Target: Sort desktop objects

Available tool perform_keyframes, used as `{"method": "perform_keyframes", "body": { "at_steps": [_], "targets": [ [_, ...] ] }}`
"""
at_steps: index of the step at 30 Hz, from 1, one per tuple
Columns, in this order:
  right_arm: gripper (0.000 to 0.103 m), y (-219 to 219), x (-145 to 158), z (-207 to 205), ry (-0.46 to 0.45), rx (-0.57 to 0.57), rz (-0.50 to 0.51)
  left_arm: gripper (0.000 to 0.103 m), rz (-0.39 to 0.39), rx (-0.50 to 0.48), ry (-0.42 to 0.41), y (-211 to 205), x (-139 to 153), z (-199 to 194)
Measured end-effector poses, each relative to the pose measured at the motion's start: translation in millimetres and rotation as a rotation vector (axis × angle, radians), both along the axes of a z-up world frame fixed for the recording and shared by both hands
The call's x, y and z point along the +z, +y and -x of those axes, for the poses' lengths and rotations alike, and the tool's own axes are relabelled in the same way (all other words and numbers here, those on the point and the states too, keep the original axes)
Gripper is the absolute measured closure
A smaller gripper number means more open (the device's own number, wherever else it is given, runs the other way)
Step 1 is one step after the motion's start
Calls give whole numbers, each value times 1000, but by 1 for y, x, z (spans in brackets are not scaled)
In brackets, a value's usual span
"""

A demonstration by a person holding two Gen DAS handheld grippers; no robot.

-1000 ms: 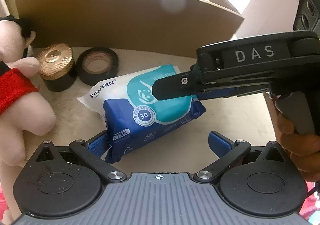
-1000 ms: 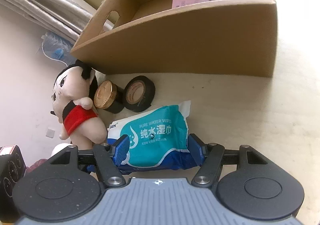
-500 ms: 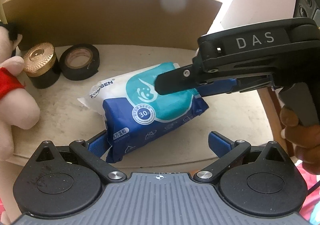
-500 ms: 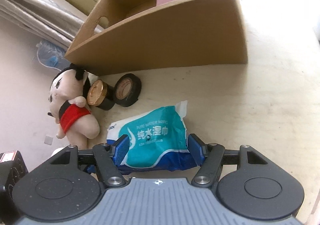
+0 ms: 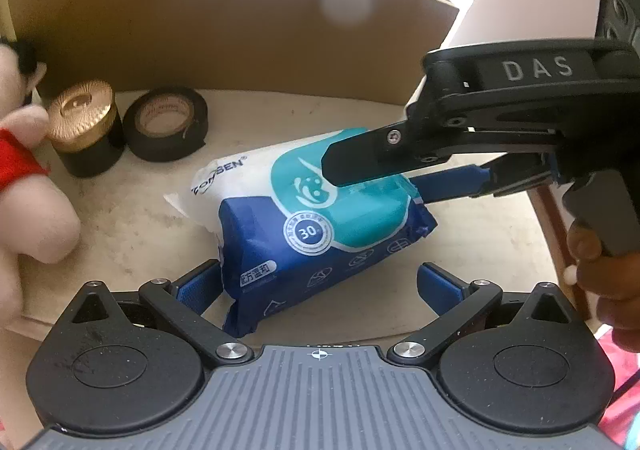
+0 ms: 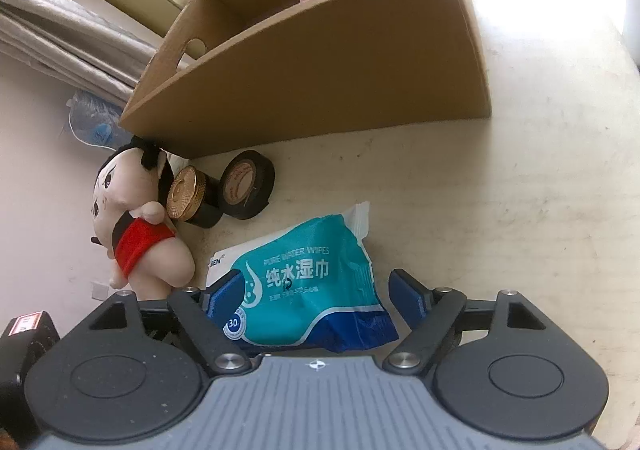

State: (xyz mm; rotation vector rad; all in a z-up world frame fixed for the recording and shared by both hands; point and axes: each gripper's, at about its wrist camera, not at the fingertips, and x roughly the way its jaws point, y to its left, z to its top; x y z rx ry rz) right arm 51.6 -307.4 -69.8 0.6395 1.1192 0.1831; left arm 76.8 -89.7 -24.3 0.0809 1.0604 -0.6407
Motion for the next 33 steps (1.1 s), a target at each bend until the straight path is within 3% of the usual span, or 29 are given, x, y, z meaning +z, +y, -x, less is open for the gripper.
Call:
{"method": "perform_keyframes", "body": {
  "at_steps": [13,24,33],
  "targets": [
    [14,2,-11,-5,24,2,-13,0,39,9,7,5,-8,-6],
    [0,6,-15,-9,10,29,-27,0,111,34,-13,13,-17,-7],
    [0,11,-13,-11,6,55,7,0,122,28,-34,12,-25,-5]
  ]
}}
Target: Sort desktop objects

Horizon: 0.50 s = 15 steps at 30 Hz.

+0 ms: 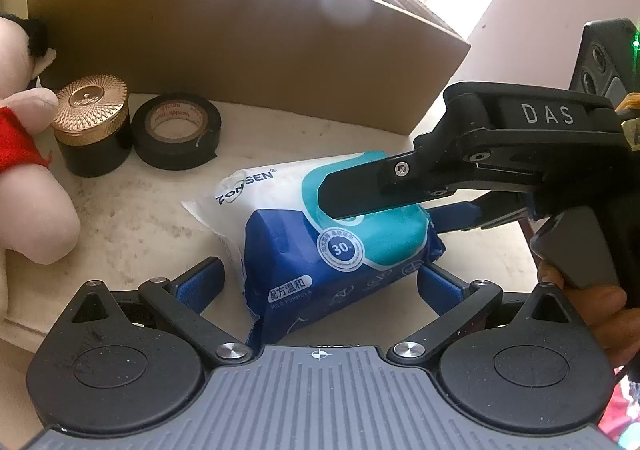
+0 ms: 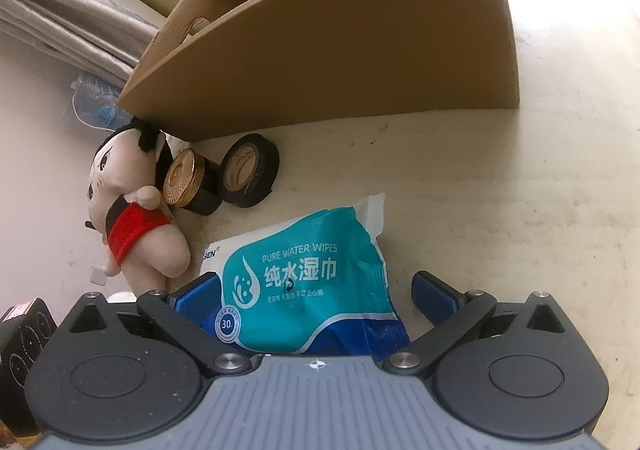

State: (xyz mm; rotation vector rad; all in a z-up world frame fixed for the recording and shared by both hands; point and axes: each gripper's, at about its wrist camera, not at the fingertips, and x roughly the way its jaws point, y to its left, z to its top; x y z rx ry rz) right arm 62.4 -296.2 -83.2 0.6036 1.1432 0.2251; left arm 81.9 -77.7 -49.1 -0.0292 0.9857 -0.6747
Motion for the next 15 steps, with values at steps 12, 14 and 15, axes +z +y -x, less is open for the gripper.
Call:
{"method": "perform_keyframes", "body": {
  "at_steps": [12,14,15],
  "targets": [
    [0,8,1,-3,8,49,53,0,-8,-18,-19,-7,-14,2],
    [0,9,1,-2,3,56,56,0,-9,-21,-21,-8,-16,3],
    [0,9,1,-2,2,54,54,0,-10,-22,-22,-9,-18,3]
  ]
}}
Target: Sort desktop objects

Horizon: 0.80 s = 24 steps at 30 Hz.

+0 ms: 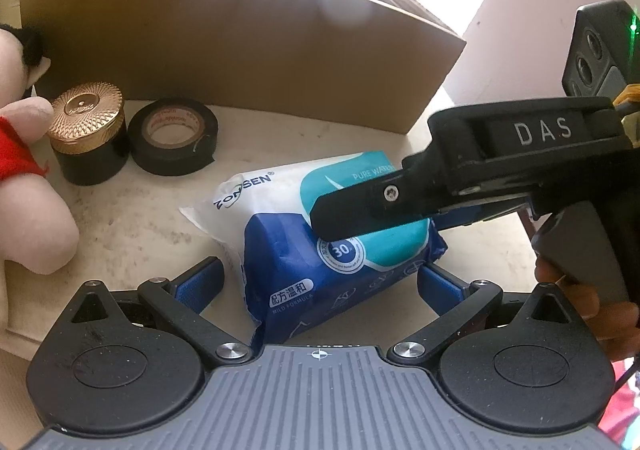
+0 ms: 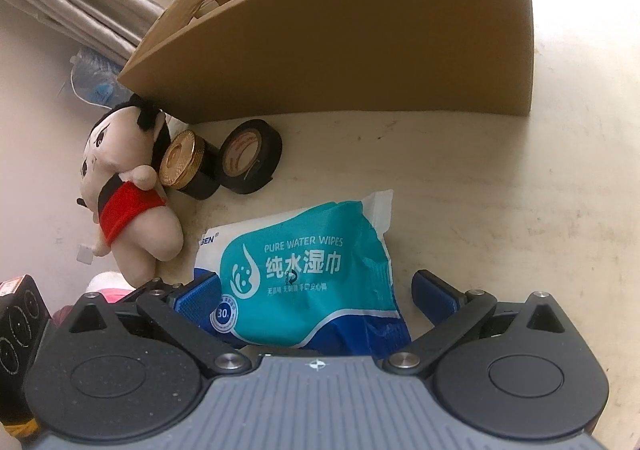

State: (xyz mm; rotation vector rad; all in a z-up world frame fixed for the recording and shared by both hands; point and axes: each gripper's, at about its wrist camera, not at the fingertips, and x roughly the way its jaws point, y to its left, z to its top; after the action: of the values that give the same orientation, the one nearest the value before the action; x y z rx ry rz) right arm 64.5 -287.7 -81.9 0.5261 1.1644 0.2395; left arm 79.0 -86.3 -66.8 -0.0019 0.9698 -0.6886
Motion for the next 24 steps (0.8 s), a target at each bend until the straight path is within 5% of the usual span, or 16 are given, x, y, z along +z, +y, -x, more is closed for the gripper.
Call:
{"method": "perform_keyframes", "body": {
  "at_steps": [24],
  "targets": [
    [0,-2,1,-3,13,27,-14,0,-4,-10,3,-12,-38,16]
  ]
}}
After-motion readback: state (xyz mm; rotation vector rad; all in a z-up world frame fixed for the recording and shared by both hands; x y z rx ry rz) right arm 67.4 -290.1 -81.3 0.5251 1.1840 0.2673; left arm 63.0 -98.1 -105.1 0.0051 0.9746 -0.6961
